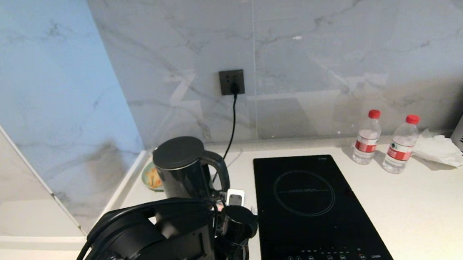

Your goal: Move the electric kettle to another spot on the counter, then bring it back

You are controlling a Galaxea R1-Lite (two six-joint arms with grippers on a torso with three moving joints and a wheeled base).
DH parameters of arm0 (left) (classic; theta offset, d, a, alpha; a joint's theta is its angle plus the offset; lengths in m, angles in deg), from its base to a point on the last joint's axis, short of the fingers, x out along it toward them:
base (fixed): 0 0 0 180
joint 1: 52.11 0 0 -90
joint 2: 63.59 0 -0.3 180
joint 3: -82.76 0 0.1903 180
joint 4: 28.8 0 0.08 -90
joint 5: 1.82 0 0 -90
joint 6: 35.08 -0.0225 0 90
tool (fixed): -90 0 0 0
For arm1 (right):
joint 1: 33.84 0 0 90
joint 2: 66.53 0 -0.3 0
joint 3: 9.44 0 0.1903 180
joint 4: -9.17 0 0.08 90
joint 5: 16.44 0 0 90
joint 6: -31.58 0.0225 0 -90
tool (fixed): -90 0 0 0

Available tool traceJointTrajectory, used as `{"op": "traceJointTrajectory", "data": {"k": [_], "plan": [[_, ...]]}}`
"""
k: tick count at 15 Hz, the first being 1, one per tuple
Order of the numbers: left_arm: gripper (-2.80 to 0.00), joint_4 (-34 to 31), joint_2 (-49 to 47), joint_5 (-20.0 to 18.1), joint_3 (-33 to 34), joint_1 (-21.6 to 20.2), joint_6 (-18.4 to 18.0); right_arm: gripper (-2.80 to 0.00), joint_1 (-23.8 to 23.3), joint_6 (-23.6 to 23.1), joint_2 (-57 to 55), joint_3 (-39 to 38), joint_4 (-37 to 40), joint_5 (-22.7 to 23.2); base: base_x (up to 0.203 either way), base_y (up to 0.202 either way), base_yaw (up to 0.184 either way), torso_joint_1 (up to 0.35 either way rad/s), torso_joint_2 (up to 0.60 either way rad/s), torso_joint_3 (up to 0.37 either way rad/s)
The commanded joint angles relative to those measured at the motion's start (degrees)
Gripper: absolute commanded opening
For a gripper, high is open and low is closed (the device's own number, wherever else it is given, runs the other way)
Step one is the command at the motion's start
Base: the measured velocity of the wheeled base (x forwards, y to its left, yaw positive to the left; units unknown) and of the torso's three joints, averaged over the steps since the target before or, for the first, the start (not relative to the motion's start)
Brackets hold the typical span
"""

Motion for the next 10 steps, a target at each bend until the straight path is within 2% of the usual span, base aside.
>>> {"op": "traceJointTrajectory", "data": {"k": [1, 10], "plan": [[0.00, -0.9, 0.0, 0.4, -0.5, 0.0, 0.1, -2.80, 0.0, 0.0, 0.0, 0.0, 0.0, 0.0, 0.000, 0.000, 0.000, 0.000, 0.00, 0.000], [0.00, 4.1, 2.5, 0.6, 1.0, 1.5, 0.3, -2.80, 0.0, 0.0, 0.0, 0.0, 0.0, 0.0, 0.000, 0.000, 0.000, 0.000, 0.00, 0.000]]}}
